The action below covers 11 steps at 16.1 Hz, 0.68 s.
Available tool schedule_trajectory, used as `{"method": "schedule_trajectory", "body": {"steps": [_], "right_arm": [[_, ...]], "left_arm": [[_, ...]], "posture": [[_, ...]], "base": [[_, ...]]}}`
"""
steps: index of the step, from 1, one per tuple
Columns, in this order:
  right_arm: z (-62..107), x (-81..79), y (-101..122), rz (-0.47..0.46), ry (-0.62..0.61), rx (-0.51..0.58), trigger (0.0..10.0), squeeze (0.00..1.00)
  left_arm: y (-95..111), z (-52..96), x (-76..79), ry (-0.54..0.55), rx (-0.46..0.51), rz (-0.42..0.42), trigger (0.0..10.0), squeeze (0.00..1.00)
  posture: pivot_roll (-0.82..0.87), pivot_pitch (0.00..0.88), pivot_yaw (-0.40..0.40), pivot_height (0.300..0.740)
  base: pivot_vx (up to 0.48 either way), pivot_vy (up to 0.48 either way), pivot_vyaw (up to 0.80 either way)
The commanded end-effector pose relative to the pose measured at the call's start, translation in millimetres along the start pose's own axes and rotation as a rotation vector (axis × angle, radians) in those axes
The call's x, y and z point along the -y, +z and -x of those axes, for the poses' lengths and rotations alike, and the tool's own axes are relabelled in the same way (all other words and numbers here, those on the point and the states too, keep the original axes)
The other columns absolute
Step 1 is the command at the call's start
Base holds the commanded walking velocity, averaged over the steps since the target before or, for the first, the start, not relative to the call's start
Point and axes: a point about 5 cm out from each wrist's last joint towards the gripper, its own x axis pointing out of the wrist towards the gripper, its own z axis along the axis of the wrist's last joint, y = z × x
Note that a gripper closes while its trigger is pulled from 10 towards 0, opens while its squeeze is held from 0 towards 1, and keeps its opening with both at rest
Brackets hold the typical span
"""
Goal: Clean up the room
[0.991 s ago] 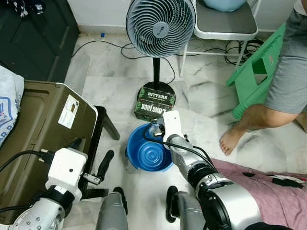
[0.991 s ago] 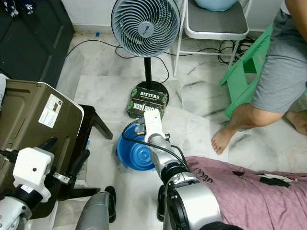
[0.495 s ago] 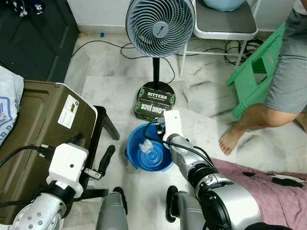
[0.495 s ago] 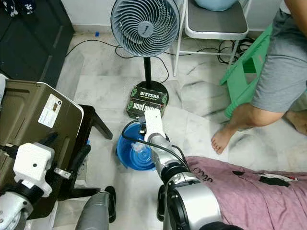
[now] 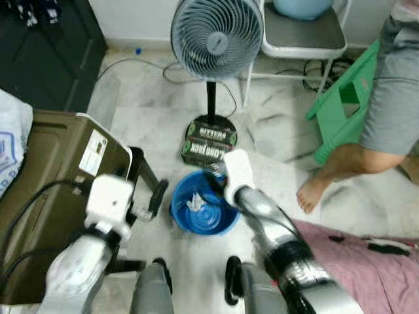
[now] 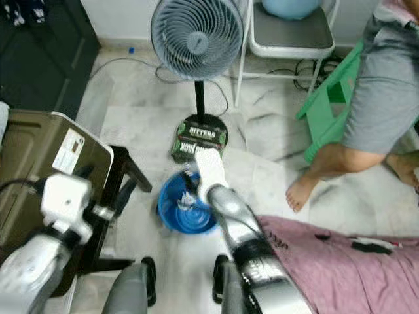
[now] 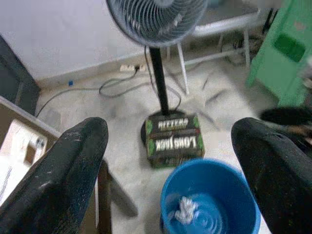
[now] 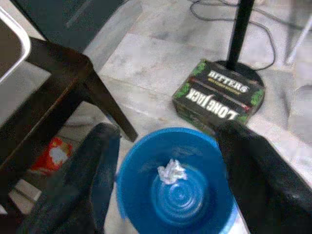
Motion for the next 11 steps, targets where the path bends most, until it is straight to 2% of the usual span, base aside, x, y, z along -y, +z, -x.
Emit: {"method": "schedule_trajectory", "body": {"steps": [1,3,5,6,7,10,11], "right_arm": [[10.9,0.2,6,0.016,0.032,0.027,10.0,1.00],[31.1,6.2,11,0.071,0.033,0.064,10.0,1.00],[63.1,17.7,13,0.106,0.001,0.106,10.0,1.00],[77.5,25.3,10,0.128,-0.050,0.108,10.0,0.90],[92.0,34.8,3,0.153,-0.116,0.091,10.0,0.00],[111.4,46.0,-11,0.197,-0.202,0.070,10.0,0.00],[115.8,52.5,-15,0.131,-0.282,0.052,10.0,0.00]], "left_arm": [[-1,-3.6,2.0,0.006,0.010,0.011,10.0,0.00],[-2,-13.7,3.0,0.017,0.027,0.064,10.0,0.00],[-6,-27.9,6.8,0.001,0.047,0.069,10.0,0.00],[-8,-32.7,7.7,-0.001,0.052,0.065,10.0,0.00],[-11,-37.5,6.9,0.020,0.058,0.070,10.0,0.00],[-22,-42.1,0.9,0.094,0.047,0.103,10.0,0.00],[-23,-45.9,-0.6,0.111,0.058,0.121,10.0,0.00]], "posture": [[0.11,0.161,-0.021,0.740],[0.06,0.131,-0.010,0.740],[0.00,0.084,-0.001,0.740],[-0.01,0.073,-0.002,0.740],[-0.02,0.046,-0.006,0.740],[-0.04,0.005,-0.017,0.740],[-0.04,0.000,-0.030,0.740]], "base": [[0.000,0.000,0.00],[0.000,0.000,0.00],[0.000,0.000,0.00],[0.000,0.000,0.00],[0.000,0.000,0.00],[0.000,0.000,0.00],[0.000,0.000,0.00]]}}
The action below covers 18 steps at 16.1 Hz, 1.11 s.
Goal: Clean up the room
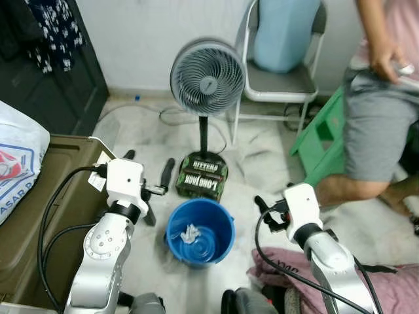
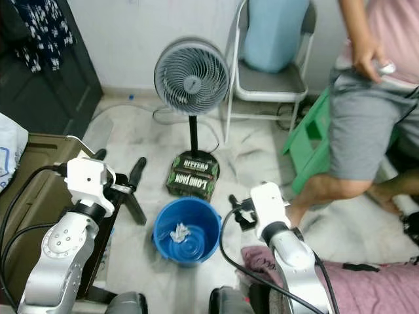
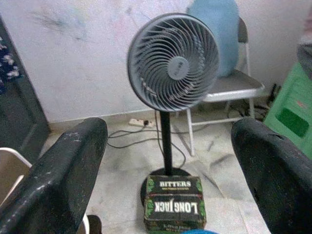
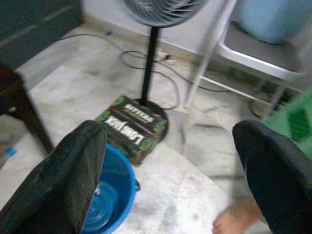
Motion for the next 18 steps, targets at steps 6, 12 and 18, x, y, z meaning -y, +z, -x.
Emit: {"method": "schedule_trajectory", "body": {"steps": [6,12,18], "right_arm": [[-1.7,4.8,28,-0.017,-0.154,0.157,10.0,0.00],[-2.1,21.6,21,-0.064,-0.259,0.149,10.0,0.39],[-10.2,15.6,26,-0.017,-0.177,0.185,10.0,0.00]], "left_arm": [[-6,0.3,-14.4,0.139,0.029,-0.034,10.0,0.00],[-20,12.6,-14.4,0.164,0.006,0.023,10.0,0.00],[-23,13.6,-10.5,0.166,0.008,0.008,10.0,0.00]], "posture": [[-0.05,0.000,0.009,0.740],[-0.05,0.000,0.030,0.740],[-0.02,0.000,-0.007,0.740]], "base": [[0.000,0.000,0.00],[0.000,0.000,0.00],[0.000,0.000,0.00]]}}
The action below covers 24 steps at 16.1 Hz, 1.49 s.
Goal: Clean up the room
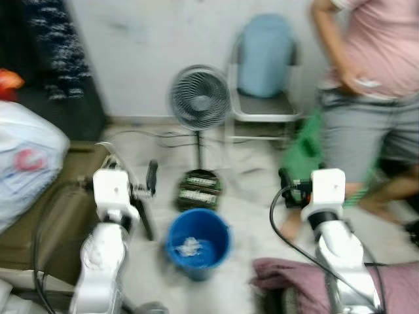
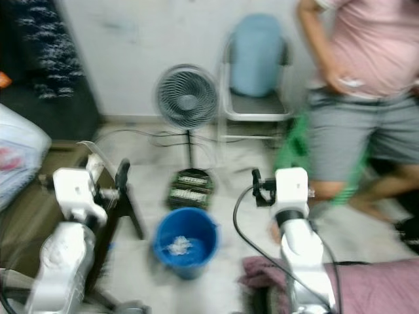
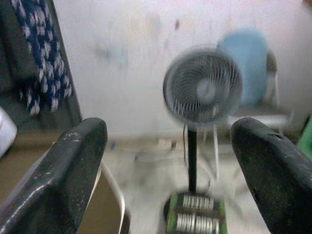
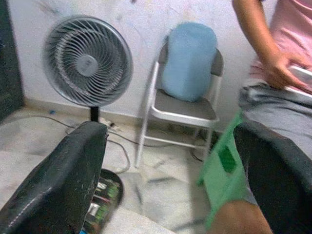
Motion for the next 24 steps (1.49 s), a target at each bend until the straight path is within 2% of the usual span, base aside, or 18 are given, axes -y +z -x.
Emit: {"method": "schedule_trajectory", "body": {"steps": [1,3,5,8,10,17,24], "right_arm": [[0.0,-7.3,-3,0.005,0.035,-0.011,10.0,0.00],[-2.2,-12.9,-1,0.007,0.077,0.004,10.0,0.00],[-6.3,-15.1,2,0.008,0.086,0.018,10.0,0.00],[-14.4,-24.1,11,0.021,0.131,0.057,10.0,0.00],[-16.0,-26.5,12,0.023,0.146,0.064,10.0,0.00],[-12.2,-25.4,8,0.028,0.154,0.042,10.0,0.00],[-15.3,-26.7,10,0.024,0.153,0.047,10.0,0.00]], "left_arm": [[7,-6.4,1.9,-0.001,0.028,-0.009,10.0,0.00],[9,-7.4,3.6,-0.002,0.039,-0.013,10.0,0.00],[12,-9.0,4.1,-0.003,0.048,-0.015,10.0,0.00],[18,-11.8,10.7,-0.062,0.075,-0.038,10.0,0.00],[20,-12.1,9.2,-0.069,0.078,-0.053,10.0,0.00],[20,-1.8,8.1,-0.050,0.070,-0.058,10.0,0.00],[20,-2.4,11.5,-0.065,0.059,-0.062,10.0,0.00]], "posture": [[-0.01,0.000,-0.010,0.740],[-0.01,0.000,-0.016,0.740],[0.00,0.000,-0.022,0.740],[0.00,0.000,-0.028,0.740],[-0.01,0.000,-0.022,0.740],[0.00,0.000,-0.032,0.740],[-0.01,0.003,-0.026,0.740]], "base": [[0.000,0.000,0.00],[0.000,0.000,0.00],[0.000,0.000,0.80],[0.000,0.000,0.80],[0.000,0.000,0.80],[0.000,0.000,0.80],[0.000,0.000,0.80]]}}
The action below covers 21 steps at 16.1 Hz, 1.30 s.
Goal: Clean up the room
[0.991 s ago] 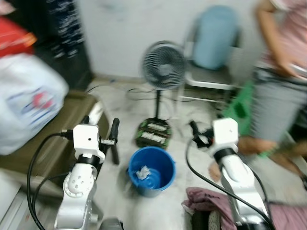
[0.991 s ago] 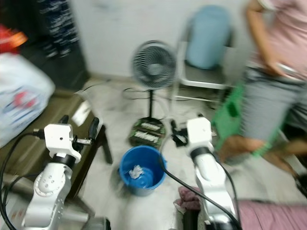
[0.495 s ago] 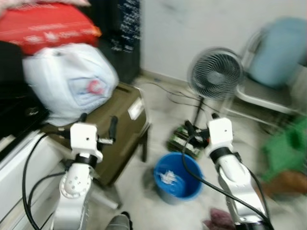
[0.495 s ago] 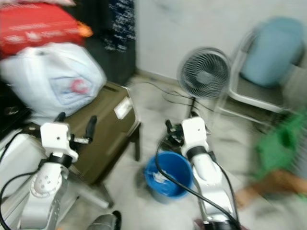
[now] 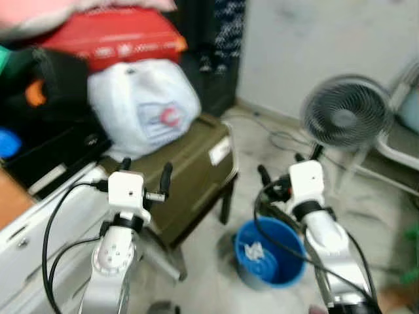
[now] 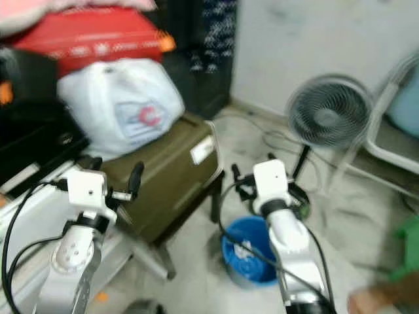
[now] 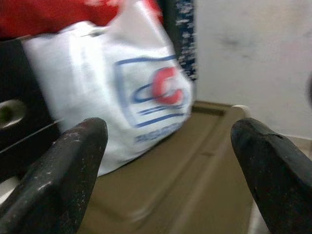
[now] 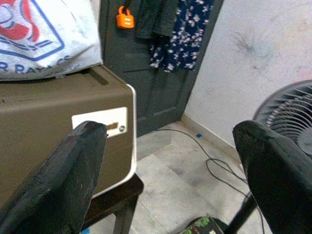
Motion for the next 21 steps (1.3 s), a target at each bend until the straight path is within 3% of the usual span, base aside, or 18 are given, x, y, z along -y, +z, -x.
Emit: {"method": "schedule_trajectory", "body": {"steps": [1,21], "right_arm": [[-1.8,-4.9,1.8,-0.010,0.019,0.003,10.0,0.00],[2.8,-5.8,-4.0,-0.037,0.006,-0.032,10.0,0.00]], "left_arm": [[-1.7,1.9,-4.3,0.012,-0.020,-0.019,10.0,0.00],[2.6,1.0,-8.6,-0.018,-0.034,-0.091,10.0,0.00]], "posture": [[-0.01,0.006,-0.027,0.740],[0.00,0.038,-0.025,0.740]], "base": [[0.000,0.000,0.80],[0.000,0.000,0.80]]}}
